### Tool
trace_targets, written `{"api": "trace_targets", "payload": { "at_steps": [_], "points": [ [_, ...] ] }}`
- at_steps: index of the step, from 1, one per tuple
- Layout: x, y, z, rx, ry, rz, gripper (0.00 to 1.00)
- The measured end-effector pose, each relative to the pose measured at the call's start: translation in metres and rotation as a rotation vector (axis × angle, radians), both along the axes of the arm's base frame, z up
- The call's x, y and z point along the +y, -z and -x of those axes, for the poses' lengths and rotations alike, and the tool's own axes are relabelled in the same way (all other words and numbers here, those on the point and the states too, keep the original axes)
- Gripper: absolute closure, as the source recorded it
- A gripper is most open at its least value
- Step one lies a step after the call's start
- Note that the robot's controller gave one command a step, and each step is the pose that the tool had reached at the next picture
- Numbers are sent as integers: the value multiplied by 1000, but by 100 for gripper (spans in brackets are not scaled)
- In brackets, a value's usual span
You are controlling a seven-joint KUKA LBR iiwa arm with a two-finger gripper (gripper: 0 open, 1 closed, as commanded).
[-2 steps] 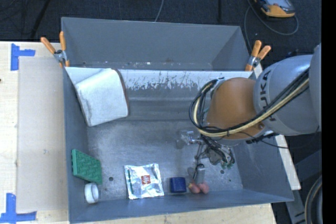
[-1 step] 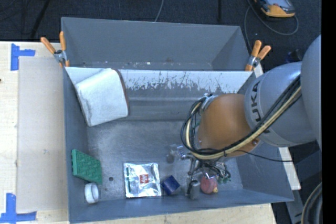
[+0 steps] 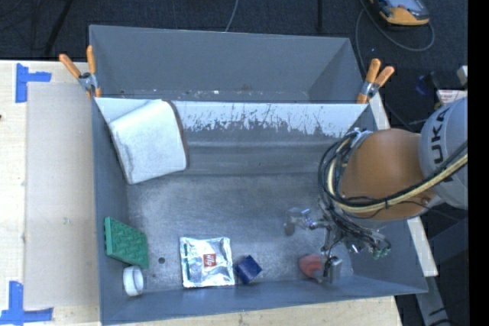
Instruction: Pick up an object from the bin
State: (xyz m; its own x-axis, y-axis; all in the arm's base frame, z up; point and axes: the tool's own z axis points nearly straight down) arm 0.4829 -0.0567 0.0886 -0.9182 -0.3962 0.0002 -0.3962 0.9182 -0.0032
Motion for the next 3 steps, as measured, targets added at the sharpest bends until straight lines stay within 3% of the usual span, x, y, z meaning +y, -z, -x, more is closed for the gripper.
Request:
{"api": "trace_targets", "payload": {
  "at_steps": [1,2,3],
  "points": [
    [-40,11,-6,3,-118,-3,0],
    [-38,10,-6,2,-115,-5,100],
    [-35,-135,-41,-8,-131,-2,100]
  ]
}}
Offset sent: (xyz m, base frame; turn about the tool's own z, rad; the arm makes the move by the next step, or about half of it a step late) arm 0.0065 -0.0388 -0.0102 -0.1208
